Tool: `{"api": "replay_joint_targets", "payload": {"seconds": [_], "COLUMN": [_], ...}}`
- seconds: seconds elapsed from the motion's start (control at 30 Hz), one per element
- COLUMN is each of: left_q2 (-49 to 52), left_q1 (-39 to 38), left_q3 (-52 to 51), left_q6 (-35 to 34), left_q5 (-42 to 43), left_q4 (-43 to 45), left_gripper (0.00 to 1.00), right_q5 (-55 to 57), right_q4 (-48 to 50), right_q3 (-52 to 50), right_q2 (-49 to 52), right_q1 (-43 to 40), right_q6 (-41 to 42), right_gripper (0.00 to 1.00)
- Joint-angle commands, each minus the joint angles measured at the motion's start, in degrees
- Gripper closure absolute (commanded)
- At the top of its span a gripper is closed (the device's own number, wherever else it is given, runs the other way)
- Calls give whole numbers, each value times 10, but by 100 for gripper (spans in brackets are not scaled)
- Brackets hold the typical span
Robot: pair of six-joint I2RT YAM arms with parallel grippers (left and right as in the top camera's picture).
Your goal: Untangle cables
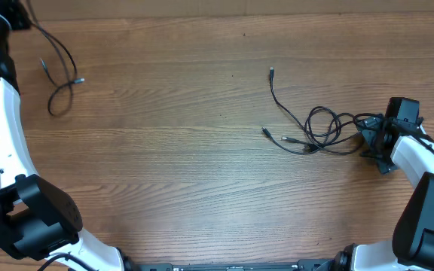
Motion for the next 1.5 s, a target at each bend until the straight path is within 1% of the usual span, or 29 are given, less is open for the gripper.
{"api": "replay_joint_targets", "payload": {"seconds": [0.0, 0.03, 0.13, 0.2, 0.23, 0.3, 0.37, 0.53, 0.67, 0.73, 0.8, 0.83, 0.9, 0.97, 1.0, 1.1, 1.2, 1.27, 1.37, 1.47], "left_q2": [-9, -7, 5, 27, 39, 73, 111, 218, 283, 300, 306, 306, 300, 290, 283, 262, 228, 205, 170, 143], "left_q1": [-1, -1, 2, 10, 15, 27, 33, 34, 32, 32, 32, 32, 32, 32, 32, 32, 30, 25, 14, -4], "left_q3": [55, 70, 103, 109, 109, 109, 109, 109, 109, 109, 109, 109, 112, 121, 129, 158, 186, 196, 198, 198], "left_q6": [14, 24, 84, 92, 91, 66, 64, 50, -9, -49, -68, -69, -73, -73, -74, -104, -159, -165, -165, -165], "left_q5": [-104, -129, -198, -243, -245, -224, -192, -187, -186, -181, -164, -156, -153, -154, -154, -154, -151, -137, -70, 25], "left_q4": [53, 63, 71, 59, 41, -18, -74, -170, -212, -217, -220, -219, -220, -234, -243, -272, -306, -319, -332, -359], "left_gripper": [96, 96, 96, 96, 96, 95, 96, 96, 96, 96, 94, 89, 66, 39, 0, 0, 0, 0, 0, 0], "right_q5": [-1, -1, -1, -1, -1, -1, -1, -1, -1, -1, -1, -1, -1, -1, -1, -1, -1, -1, -1, -1], "right_q4": [3, 3, 3, 3, 3, 3, 3, 3, 3, 3, 3, 3, 3, 3, 3, 3, 3, 3, 3, 3], "right_q3": [2, 2, 2, 2, 2, 2, 2, 2, 2, 2, 2, 2, 2, 2, 2, 2, 2, 2, 2, 2], "right_q2": [-2, -2, -2, -2, -2, -2, -2, -2, -2, -2, -2, -2, -2, -2, -2, -2, -2, -2, -2, -2], "right_q1": [3, 3, 3, 3, 3, 3, 3, 3, 3, 3, 3, 3, 3, 3, 3, 3, 3, 3, 3, 3], "right_q6": [-2, -2, -2, -2, -2, -2, -2, -2, -2, -2, -2, -2, -2, -2, -2, -2, -2, -2, -2, -2], "right_gripper": [0, 0, 0, 0, 0, 0, 0, 0, 0, 0, 0, 0, 0, 0, 0, 0, 0, 0, 0, 0]}}
